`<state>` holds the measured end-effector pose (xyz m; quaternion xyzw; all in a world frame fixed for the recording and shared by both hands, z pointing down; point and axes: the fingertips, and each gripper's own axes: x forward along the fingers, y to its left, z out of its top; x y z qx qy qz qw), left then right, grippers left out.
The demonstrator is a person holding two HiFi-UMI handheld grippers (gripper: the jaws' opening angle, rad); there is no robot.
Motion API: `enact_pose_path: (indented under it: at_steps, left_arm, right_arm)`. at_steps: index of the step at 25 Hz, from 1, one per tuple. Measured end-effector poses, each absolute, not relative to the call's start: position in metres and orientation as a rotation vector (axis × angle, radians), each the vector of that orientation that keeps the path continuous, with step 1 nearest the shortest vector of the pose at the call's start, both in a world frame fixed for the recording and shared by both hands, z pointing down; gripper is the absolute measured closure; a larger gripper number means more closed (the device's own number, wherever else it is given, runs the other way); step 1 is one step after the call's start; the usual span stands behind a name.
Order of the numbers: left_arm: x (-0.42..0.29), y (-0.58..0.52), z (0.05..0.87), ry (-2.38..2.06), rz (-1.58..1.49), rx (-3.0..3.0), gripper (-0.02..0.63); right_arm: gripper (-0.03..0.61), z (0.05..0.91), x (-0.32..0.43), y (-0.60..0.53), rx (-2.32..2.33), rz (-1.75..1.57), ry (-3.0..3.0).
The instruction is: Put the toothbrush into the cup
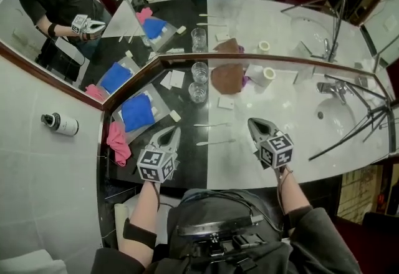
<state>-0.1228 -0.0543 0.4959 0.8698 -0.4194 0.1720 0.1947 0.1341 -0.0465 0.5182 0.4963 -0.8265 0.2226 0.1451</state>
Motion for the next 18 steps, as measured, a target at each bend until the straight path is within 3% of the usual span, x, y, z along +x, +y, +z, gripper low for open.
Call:
enact_pose_path:
  at_steps: [8, 18]
  left_arm:
    - [-0.193, -0.057, 0.487, -1.321, 0.351, 2.322, 0.611]
    - [-0.200, -0.054, 0.492, -1.319, 0.402, 2.365, 0.611]
  right_arm:
    - [0.558, 0.519, 0.134, -0.044, 1.457, 0.654, -2.358]
    - [0.558, 0.521, 0.121, -0.044, 1.454, 0.664, -2.358]
